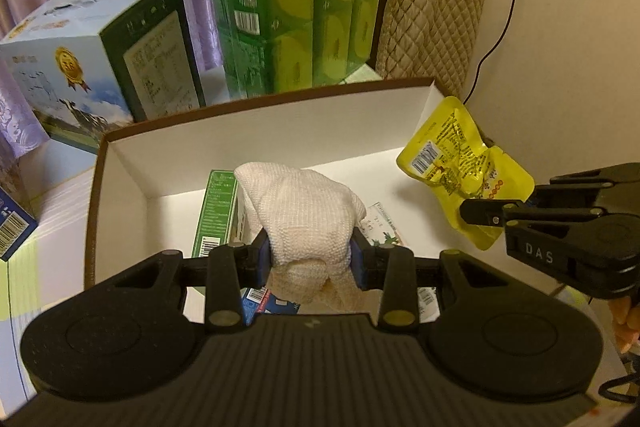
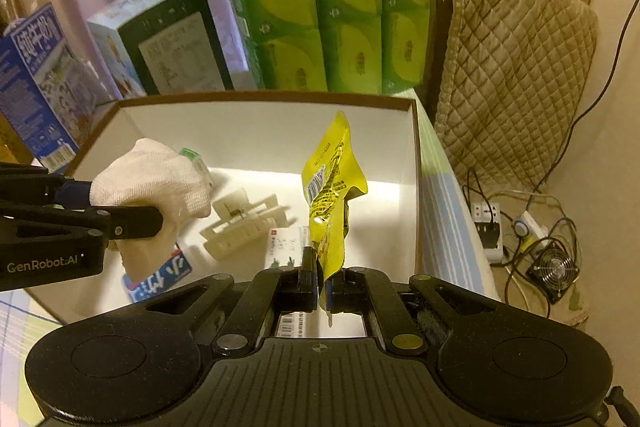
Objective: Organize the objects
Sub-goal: 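Carry the towel and yellow packet over the brown box and lower them, then open both tools to release the towel and packet into the box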
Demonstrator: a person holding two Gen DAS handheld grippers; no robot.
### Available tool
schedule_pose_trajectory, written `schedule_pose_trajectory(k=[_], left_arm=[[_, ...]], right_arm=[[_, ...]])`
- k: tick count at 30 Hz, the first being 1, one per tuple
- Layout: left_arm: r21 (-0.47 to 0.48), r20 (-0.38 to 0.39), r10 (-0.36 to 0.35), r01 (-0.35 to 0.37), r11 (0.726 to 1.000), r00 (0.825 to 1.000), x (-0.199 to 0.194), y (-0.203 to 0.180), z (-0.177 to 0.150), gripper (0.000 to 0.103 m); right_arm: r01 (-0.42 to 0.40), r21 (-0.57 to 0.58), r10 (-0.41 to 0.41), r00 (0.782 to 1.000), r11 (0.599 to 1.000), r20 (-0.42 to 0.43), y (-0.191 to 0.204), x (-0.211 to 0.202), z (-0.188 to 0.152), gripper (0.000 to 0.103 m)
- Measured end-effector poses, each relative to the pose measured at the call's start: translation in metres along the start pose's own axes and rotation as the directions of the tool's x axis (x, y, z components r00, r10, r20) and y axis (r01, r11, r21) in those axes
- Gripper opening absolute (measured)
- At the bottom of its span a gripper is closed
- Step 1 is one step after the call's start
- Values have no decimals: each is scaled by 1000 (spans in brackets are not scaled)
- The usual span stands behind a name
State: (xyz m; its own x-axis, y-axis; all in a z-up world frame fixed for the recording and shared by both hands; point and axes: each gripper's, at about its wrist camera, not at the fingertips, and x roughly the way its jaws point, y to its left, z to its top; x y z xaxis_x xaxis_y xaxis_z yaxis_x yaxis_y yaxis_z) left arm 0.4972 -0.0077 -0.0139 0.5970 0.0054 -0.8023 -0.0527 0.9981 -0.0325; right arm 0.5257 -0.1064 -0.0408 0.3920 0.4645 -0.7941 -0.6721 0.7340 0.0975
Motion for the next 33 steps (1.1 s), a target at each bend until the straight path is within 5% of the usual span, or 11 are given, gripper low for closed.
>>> schedule_pose_trajectory(k=[11, 14, 17, 33], left_arm=[[5, -24, 13, -13, 1000, 1000, 30, 6, 9, 35], [1, -12, 14, -14, 1000, 1000, 34, 8, 14, 41], [-5, 4, 37, -37, 999, 999, 36, 10, 17, 57], [-37, -20, 61, -62, 997, 998, 31, 28, 12, 60]], right_arm=[[19, -10, -19, 999, 1000, -30, -2, 21, 4, 0], [19, -7, -19, 999, 1000, -28, -3, 22, 6, 0], [17, -9, -17, 1000, 1000, -25, -4, 22, 8, 0], [23, -8, -23, 1000, 1000, -18, -4, 24, 12, 0]])
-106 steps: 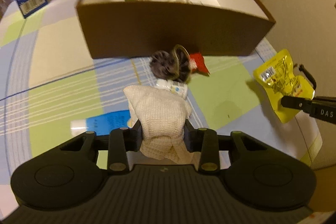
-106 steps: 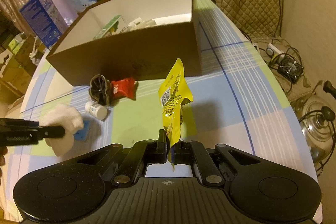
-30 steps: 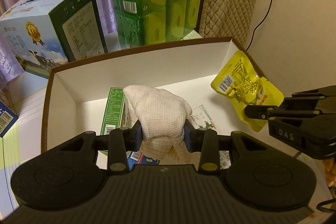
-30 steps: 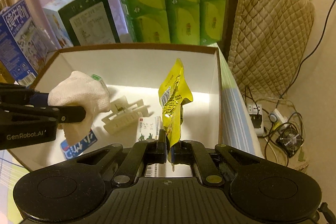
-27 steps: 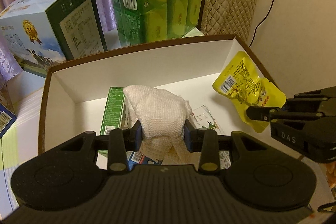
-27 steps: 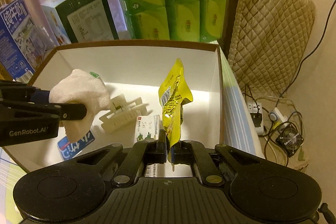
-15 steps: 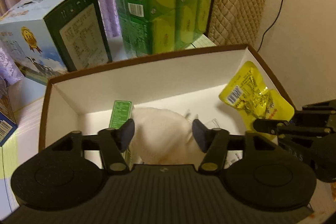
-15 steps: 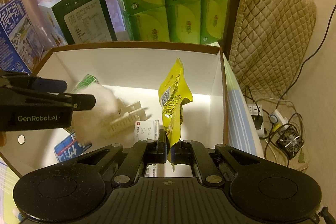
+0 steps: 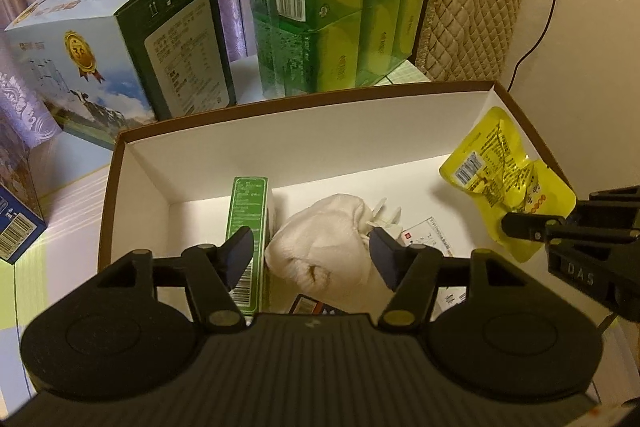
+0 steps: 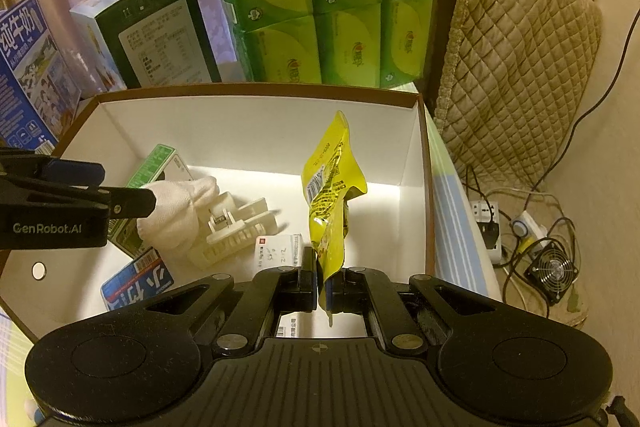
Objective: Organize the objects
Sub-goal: 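Open both tools to release the towel and packet into the box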
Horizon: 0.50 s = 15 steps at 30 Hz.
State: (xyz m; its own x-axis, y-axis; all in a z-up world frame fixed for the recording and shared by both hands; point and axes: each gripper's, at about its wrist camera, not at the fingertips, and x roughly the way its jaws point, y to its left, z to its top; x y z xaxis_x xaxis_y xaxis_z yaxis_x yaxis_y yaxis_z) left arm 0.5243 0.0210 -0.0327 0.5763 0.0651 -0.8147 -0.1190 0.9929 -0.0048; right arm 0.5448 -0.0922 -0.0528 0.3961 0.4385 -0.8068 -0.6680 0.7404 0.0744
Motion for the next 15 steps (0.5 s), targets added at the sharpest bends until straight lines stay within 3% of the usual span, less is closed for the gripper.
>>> schedule_pose_trajectory(k=[5, 8, 15], left_arm=[[-11, 1, 4, -4, 1000, 1000, -3, 3, -2, 66], [-16, 6, 8, -7, 1000, 1000, -6, 4, -3, 71], [-21, 23, 6, -5, 1000, 1000, -18, 6, -6, 77]], right_arm=[[1, 4, -1, 998, 1000, 59, 2, -4, 3, 0], [17, -14, -16, 996, 1000, 93, 5, -8, 7, 5], [8, -26, -5, 991, 1000, 132, 10, -23, 7, 37]])
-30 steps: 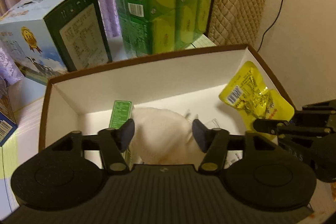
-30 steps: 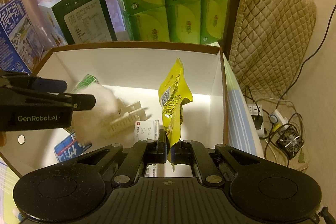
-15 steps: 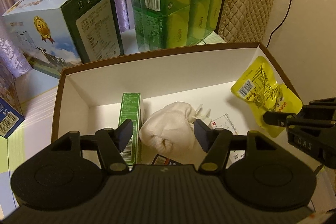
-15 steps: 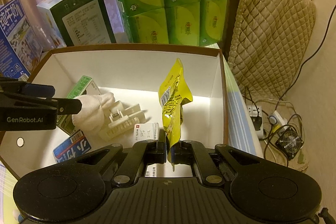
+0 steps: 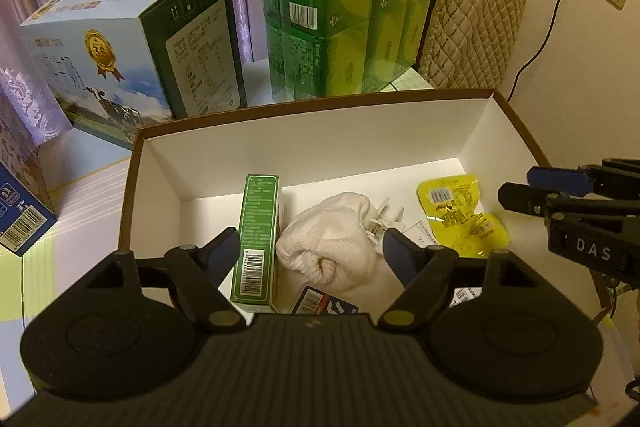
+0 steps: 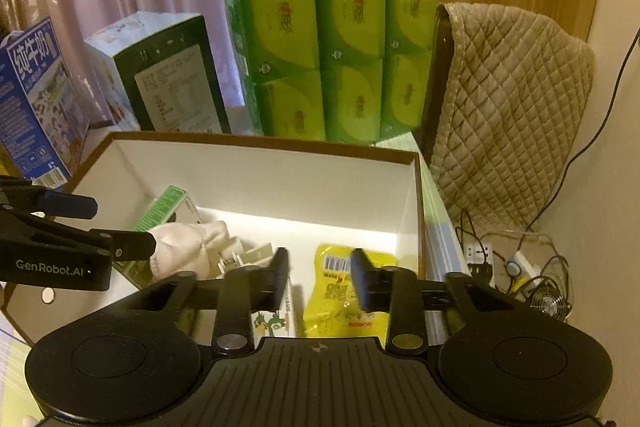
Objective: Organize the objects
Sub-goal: 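Open both tools to release the towel and packet into the box, then move both tools back toward the items in front of the box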
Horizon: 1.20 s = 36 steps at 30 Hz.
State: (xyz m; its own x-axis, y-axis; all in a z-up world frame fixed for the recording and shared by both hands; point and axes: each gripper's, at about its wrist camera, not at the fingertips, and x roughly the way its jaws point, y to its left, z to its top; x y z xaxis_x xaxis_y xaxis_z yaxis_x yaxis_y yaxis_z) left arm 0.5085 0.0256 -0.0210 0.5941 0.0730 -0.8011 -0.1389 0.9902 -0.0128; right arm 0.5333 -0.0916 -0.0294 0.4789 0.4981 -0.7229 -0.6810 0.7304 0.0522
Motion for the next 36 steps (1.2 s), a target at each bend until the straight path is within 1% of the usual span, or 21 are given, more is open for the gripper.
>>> schedule_pose_trajectory(k=[8, 10, 12, 13, 18, 22, 24, 36], left_arm=[[-26, 18, 2, -1, 1000, 1000, -20, 4, -7, 78], [-32, 25, 1, 0, 999, 1000, -28, 5, -10, 79], [-40, 33, 3, -2, 999, 999, -38, 6, -14, 84], [-45, 39, 5, -4, 999, 999, -43, 6, -17, 84], [-70, 56, 3, 1, 998, 998, -66, 7, -28, 85], [-85, 64, 5, 0, 996, 998, -84, 7, -38, 86], [-88, 71, 9, -3, 996, 997, -93, 6, -43, 88], [-119, 91, 20, -9, 993, 996, -144, 11, -85, 88]], right_arm=[[-18, -2, 19, 1000, 1000, 21, 4, -20, -4, 48], [-27, 11, 27, 999, 1000, 30, 3, -27, -8, 53], [-36, 29, 35, 999, 999, 37, 2, -36, -12, 57], [-40, 36, 38, 998, 999, 41, 1, -40, -14, 60], [-48, 55, 45, 998, 997, 53, 1, -61, -25, 66], [-60, 65, 56, 996, 996, 66, 5, -79, -33, 68], [-71, 70, 66, 995, 995, 70, 8, -88, -37, 69], [-124, 69, 119, 990, 990, 73, 26, -127, -65, 71]])
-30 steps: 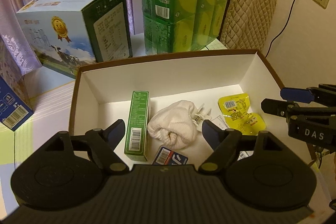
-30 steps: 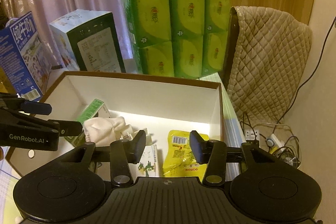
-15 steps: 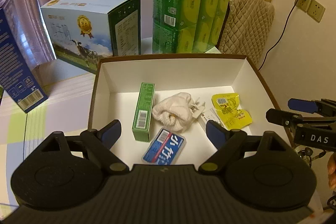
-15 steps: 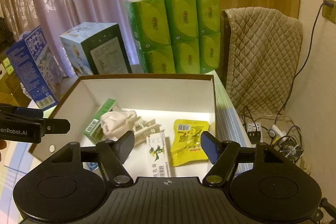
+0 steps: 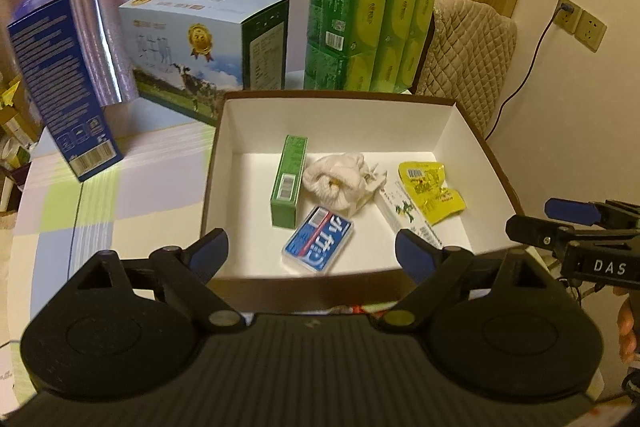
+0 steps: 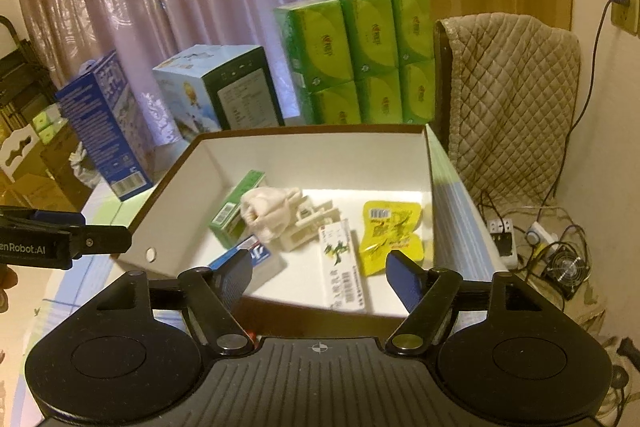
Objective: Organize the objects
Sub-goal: 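Move both tools back toward the items in front of the box, then grasp the blue tube with left tool while right tool grasps the white pill bottle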
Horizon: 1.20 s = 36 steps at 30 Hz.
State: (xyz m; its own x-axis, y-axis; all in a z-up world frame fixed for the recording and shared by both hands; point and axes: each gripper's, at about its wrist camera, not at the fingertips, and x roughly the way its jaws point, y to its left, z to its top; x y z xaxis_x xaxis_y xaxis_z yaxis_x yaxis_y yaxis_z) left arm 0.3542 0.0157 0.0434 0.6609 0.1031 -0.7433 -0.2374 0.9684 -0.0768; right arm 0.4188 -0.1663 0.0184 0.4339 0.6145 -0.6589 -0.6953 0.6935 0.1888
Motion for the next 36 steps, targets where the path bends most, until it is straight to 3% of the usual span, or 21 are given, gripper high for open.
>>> schedule_pose_trajectory(k=[15, 29, 36], left_arm=[[-30, -31, 21, -22, 999, 999, -30, 28, -62, 88], [59, -136, -2, 11, 998, 991, -11, 34, -123, 88], [187, -147, -73, 100, 977, 986, 5, 31, -138, 88]], right_arm=[[-22, 18, 24, 996, 1000, -81, 10, -17, -49, 71], [-1, 57, 11, 983, 998, -181, 1, -15, -87, 71], [15, 96, 8, 972, 995, -236, -7, -8, -103, 71]])
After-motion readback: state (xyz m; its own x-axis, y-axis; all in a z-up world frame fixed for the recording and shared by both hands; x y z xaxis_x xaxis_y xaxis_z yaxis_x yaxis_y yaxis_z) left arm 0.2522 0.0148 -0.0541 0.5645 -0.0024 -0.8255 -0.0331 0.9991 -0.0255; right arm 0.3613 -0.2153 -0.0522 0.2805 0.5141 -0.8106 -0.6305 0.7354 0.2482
